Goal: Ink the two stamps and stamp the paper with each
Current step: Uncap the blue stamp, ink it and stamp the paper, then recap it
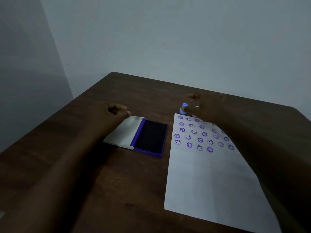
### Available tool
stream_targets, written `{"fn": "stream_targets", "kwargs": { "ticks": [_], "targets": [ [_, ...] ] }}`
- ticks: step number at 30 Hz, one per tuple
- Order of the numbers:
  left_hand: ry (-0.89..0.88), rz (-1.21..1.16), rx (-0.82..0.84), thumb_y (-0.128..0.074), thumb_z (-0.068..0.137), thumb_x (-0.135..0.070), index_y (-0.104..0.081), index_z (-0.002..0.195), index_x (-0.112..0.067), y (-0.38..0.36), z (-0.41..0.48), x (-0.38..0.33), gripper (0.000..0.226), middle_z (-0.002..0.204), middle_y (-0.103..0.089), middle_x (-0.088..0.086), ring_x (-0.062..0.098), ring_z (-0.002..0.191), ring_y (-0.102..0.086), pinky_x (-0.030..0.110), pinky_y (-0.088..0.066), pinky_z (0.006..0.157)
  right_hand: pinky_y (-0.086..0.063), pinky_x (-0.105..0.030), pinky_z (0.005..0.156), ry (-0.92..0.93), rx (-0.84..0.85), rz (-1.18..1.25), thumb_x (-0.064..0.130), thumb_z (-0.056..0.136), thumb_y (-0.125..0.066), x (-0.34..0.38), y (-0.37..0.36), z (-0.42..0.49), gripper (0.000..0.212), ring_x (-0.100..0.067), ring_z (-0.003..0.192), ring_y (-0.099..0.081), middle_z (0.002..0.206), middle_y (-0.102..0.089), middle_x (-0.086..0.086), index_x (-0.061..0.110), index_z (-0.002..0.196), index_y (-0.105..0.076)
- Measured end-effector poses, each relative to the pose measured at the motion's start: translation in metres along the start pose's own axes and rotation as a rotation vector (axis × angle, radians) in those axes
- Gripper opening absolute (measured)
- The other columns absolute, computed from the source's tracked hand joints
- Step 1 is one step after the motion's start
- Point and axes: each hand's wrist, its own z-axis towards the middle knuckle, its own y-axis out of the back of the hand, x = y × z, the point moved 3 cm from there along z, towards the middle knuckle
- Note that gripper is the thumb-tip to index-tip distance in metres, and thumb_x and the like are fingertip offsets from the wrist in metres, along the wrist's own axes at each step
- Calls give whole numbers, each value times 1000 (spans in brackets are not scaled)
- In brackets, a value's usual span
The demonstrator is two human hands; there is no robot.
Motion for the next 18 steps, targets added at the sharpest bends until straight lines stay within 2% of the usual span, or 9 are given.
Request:
{"fn": "stream_targets", "kwargs": {
  "ticks": [4,6,8,10,11,13,14,17,18],
  "targets": [
    [-50,-44,-25,-72,85,-32,-69,97,-25,-4,-3,-5,14,84,-60,-13,-2,77,-52,16,-41,69,-19,-59,113,-42,40,-126,74,71,-59,3,-12,10,55,-20,117,-61,109,-70,10,38,112,-66],
    [-77,-66,-27,-71,86,-30,-71,99,-23,-6,-4,-7,15,85,-62,-11,-1,77,-53,15,-37,65,-26,-59,111,-42,42,-127,70,72,-59,4,-16,11,38,-20,101,-67,89,-68,9,36,88,-66],
    [-97,-78,-19,-70,86,-31,-72,99,-25,-6,-4,-8,14,88,-65,-13,-1,80,-55,15,-39,66,-36,-58,106,-43,39,-75,67,72,-59,5,-16,11,35,-16,82,-66,78,-66,10,33,77,-64],
    [-120,-111,5,-70,87,-32,-71,94,-30,-7,-5,-10,8,90,-67,-15,0,80,-58,17,-43,67,-51,-47,91,-42,-13,58,65,74,-61,15,-7,4,35,-8,66,-65,78,-72,8,33,84,-71],
    [-126,-135,26,-69,87,-31,-70,93,-32,-8,-5,-10,6,89,-67,-15,0,77,-58,17,-45,66,-57,-38,77,-28,-29,161,61,76,-64,23,-2,-3,32,-2,57,-63,83,-75,8,33,86,-73],
    [-140,-187,88,-68,88,-31,-72,97,-30,-10,-7,-13,10,87,-69,-11,2,70,-60,12,-46,56,-49,-20,53,32,-19,411,48,82,-69,43,6,-19,21,6,51,-59,93,-77,8,31,92,-76],
    [-153,-209,123,-68,87,-31,-72,102,-28,-11,-8,-15,15,88,-71,-8,4,68,-63,11,-48,52,-46,-12,52,53,6,544,40,86,-69,52,8,-28,17,9,54,-60,96,-77,8,28,95,-77],
    [-183,-315,218,-72,83,-30,-70,111,-29,-14,-13,-23,28,97,-74,-5,5,78,-71,16,-56,59,-52,-18,85,89,77,815,30,89,-70,77,13,-52,18,4,89,-71,101,-78,11,19,100,-78],
    [-189,-357,245,-74,81,-28,-70,113,-29,-16,-15,-25,32,102,-74,-5,5,85,-73,18,-57,63,-50,-20,89,90,96,859,30,89,-69,82,12,-58,19,2,97,-70,104,-77,12,19,100,-79]
  ]
}}
